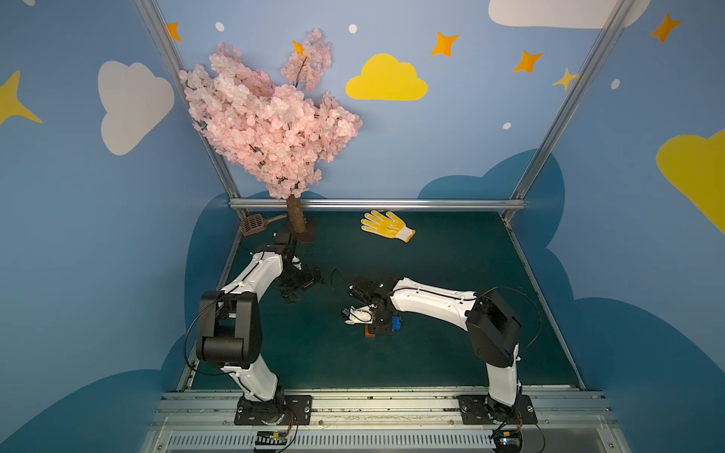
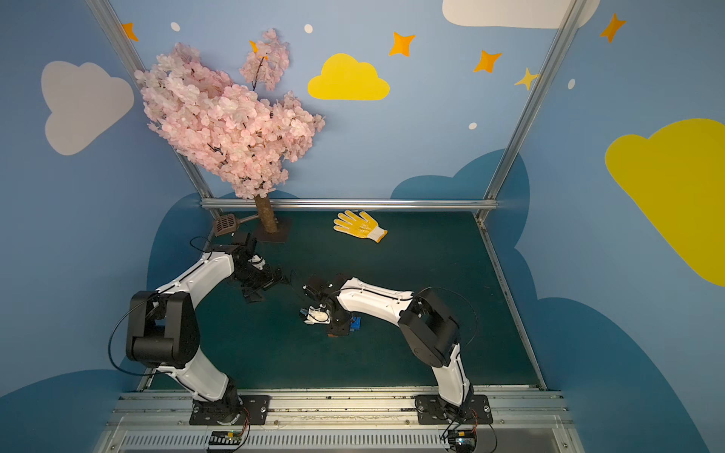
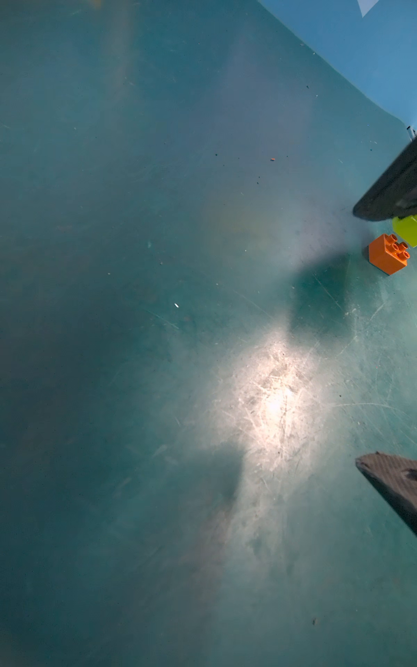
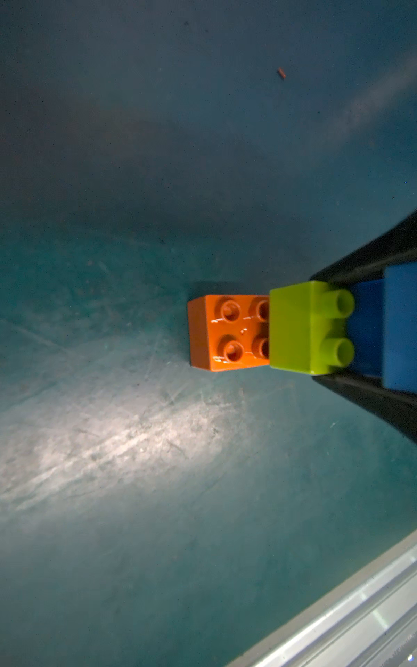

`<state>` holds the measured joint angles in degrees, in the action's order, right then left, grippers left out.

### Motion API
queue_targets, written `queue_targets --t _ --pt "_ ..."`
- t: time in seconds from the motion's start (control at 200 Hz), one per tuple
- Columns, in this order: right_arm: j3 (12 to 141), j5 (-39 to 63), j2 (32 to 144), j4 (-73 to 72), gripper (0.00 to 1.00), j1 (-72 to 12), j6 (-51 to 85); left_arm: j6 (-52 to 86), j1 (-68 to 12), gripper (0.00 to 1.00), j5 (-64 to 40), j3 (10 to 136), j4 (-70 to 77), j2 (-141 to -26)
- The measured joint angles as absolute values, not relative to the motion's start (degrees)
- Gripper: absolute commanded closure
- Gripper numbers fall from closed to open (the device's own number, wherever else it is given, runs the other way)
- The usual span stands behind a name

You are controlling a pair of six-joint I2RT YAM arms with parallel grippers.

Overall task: Assemble the letter y with lego
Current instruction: Assemble the lego brick with the lego brick.

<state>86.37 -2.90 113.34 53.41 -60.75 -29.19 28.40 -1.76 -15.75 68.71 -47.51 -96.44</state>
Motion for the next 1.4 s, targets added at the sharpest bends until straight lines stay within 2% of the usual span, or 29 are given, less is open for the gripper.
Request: queue_targets --t 1.402 --pt "92.09 -2.42 118.5 58.13 1.0 -60.75 -30.46 28.47 -1.76 0.0 -15.4 68.71 -47.62 -97.08"
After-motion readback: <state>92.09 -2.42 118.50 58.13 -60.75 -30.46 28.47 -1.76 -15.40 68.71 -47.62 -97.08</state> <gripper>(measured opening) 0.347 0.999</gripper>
